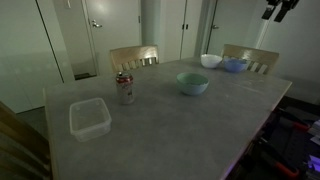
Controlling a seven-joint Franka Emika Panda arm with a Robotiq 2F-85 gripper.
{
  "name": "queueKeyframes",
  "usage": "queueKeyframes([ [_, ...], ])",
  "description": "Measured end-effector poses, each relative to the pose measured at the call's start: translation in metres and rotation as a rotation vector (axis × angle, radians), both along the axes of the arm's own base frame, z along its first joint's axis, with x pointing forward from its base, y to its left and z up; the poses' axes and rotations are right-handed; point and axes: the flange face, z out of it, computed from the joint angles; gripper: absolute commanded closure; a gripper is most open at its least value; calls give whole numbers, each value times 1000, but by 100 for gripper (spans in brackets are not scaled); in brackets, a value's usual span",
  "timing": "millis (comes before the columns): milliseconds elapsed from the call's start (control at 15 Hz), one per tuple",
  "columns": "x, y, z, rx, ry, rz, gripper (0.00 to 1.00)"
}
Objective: Move the green bowl backwards
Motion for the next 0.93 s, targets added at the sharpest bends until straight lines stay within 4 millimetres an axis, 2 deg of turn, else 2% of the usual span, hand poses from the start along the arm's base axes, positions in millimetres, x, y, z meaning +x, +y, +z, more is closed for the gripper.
queueKeyframes([
  [200, 13, 31, 1, -21, -20, 72, 0],
  [400, 27, 63, -7, -50, -15, 156, 0],
  [600, 40, 87, -26, -90, 19, 205, 0],
  [933, 64, 111, -65, -117, 30, 286, 0],
])
